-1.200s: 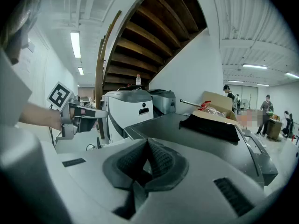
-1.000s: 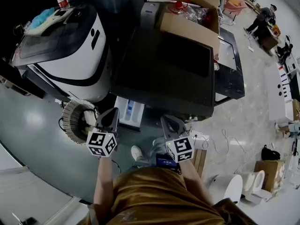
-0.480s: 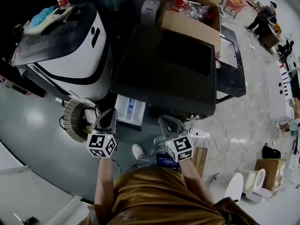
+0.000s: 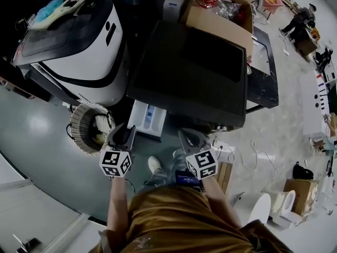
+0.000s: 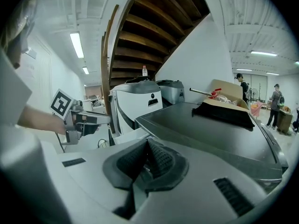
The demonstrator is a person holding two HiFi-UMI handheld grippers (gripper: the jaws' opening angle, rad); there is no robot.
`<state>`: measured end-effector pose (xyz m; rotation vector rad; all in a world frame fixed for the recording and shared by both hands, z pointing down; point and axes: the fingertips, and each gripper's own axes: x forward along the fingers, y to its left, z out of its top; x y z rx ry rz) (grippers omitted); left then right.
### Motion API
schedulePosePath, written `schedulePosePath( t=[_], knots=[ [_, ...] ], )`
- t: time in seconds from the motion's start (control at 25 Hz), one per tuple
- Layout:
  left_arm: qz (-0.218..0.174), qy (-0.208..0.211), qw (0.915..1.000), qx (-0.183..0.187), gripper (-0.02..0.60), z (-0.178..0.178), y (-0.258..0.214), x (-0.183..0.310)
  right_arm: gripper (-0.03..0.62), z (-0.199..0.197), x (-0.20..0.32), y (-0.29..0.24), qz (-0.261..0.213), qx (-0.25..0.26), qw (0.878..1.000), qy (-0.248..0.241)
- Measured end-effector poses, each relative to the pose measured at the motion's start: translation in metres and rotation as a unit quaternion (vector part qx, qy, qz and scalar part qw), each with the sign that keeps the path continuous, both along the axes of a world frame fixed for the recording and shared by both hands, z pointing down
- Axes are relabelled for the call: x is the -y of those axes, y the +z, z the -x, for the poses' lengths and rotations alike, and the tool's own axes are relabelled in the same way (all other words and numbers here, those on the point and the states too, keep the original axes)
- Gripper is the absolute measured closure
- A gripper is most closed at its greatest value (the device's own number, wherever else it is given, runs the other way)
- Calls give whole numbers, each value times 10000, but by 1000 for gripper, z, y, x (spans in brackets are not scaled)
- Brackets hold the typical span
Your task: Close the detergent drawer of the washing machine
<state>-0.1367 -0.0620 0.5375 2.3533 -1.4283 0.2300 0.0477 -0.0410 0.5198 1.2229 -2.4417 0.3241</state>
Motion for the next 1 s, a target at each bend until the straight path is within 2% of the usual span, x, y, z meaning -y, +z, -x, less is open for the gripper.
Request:
schedulePosePath(
  t=[0.2,0.68,1.0],
  knots=[
    [207,43,9995,250,396,2,19,-12,582,5,-6,9,113,-42,9999,-91],
    [550,278,9953,752,353,0,58,-38,582,15,-18,22,301,-163,9990,-279],
    [696,414,9933,826,334,-10,73,-45,582,12,-22,28,367,-192,9989,-234]
  ],
)
